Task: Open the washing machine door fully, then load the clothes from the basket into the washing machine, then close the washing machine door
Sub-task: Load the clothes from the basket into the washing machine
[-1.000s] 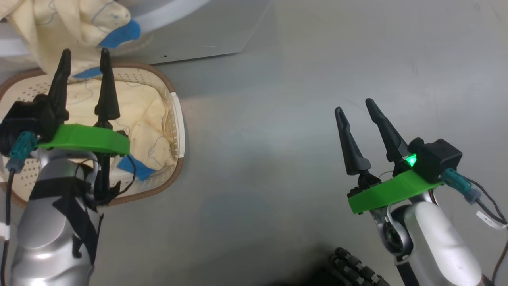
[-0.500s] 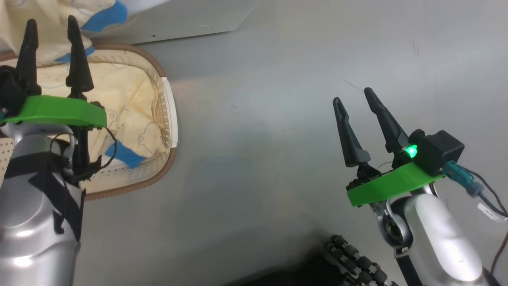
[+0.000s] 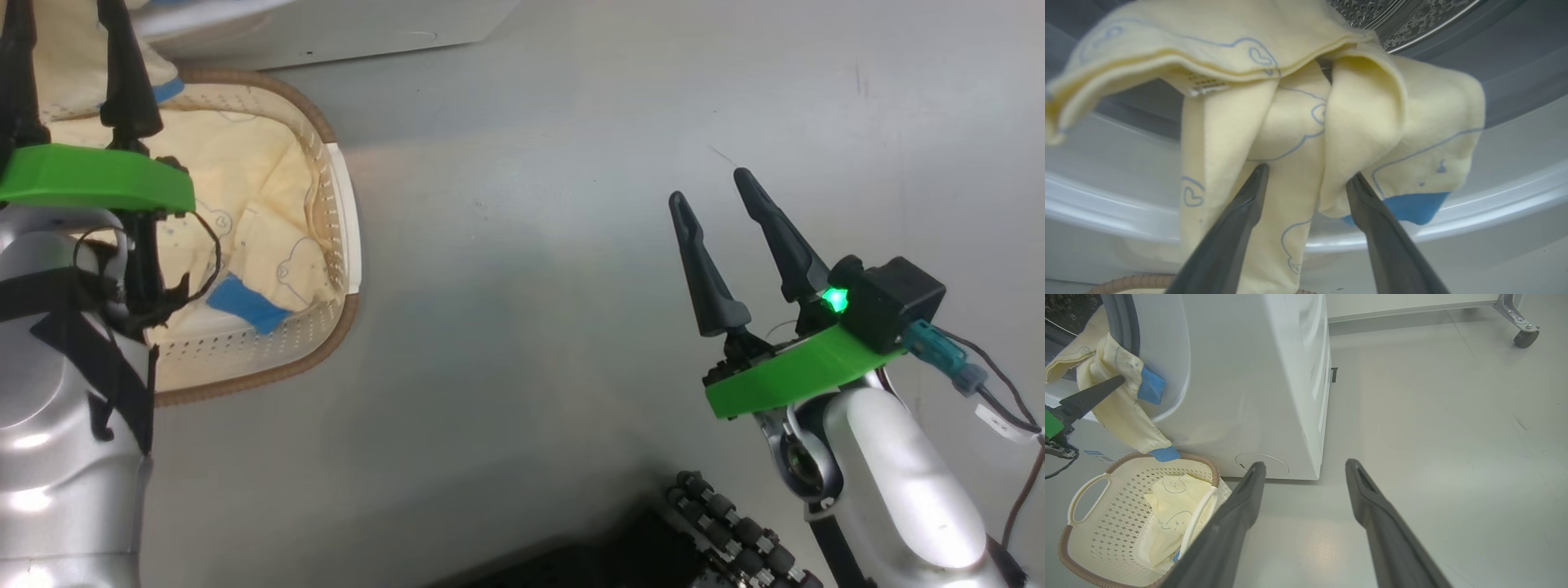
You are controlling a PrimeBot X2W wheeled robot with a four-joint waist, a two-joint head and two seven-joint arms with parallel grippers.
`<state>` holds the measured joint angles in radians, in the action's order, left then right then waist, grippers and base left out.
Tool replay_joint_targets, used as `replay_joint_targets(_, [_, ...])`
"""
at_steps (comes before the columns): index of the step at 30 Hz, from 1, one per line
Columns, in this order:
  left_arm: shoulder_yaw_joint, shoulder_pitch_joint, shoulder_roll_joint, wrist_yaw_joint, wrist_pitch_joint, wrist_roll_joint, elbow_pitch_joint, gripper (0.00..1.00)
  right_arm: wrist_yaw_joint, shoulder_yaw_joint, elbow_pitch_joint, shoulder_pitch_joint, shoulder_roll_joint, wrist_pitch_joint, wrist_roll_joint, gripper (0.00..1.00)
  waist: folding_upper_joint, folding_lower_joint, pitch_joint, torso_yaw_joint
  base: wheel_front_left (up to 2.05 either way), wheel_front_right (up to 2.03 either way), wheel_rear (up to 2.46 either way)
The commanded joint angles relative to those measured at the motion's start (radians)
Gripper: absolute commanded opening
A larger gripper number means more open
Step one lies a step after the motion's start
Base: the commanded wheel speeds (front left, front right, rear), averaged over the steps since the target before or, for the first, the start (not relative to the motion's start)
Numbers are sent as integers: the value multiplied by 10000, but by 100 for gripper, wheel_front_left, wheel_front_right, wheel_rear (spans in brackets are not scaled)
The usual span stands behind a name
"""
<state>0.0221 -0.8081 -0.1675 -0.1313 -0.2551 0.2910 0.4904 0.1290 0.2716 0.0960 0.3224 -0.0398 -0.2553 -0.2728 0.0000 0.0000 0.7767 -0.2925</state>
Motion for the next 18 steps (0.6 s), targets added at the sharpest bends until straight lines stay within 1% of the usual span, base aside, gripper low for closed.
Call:
replay_joint_targets(1, [-289, -79, -253, 6, -67, -97, -205, 100, 17, 209, -305, -106, -104, -65, -19, 100, 0, 0, 35, -31, 0, 0, 0])
replay_joint_targets(7, [-426, -467, -359, 6, -67, -480, 103, 100, 17, 240, -326, -73, -104, -65, -74, 100, 0, 0, 166, -88, 0, 0, 0])
replay_joint_targets(12, [-600, -643, -347, 6, -67, -710, 39, 99, 17, 251, -318, -54, -104, -65, -96, 100, 0, 0, 193, -64, 0, 0, 0])
replay_joint_targets(13, [-642, -661, -356, 6, -67, -777, 5, 89, 17, 254, -316, -52, -104, -65, -96, 100, 0, 0, 196, -56, 0, 0, 0])
replay_joint_targets(14, [-642, -661, -356, 6, -67, -777, 5, 89, 17, 254, -316, -52, -104, -65, -96, 100, 0, 0, 196, -56, 0, 0, 0])
replay_joint_targets(15, [-660, -665, -357, 6, -67, -828, -23, 80, 17, 254, -313, -47, -104, -65, -96, 100, 0, 0, 197, -48, 0, 0, 0])
replay_joint_targets(16, [-687, -659, -340, 6, -67, -858, -57, 58, 17, 252, -309, -42, -104, -65, -96, 100, 0, 0, 195, -37, 0, 0, 0])
replay_joint_targets(17, [-716, -648, -333, 6, -67, -911, -98, 42, 17, 248, -306, -39, -104, -65, -96, 100, 0, 0, 194, -25, 0, 0, 0])
replay_joint_targets(18, [-732, -632, -325, 6, -67, -955, -133, 38, 17, 249, -302, -35, -104, -65, -97, 100, 0, 0, 190, -15, 0, 0, 0])
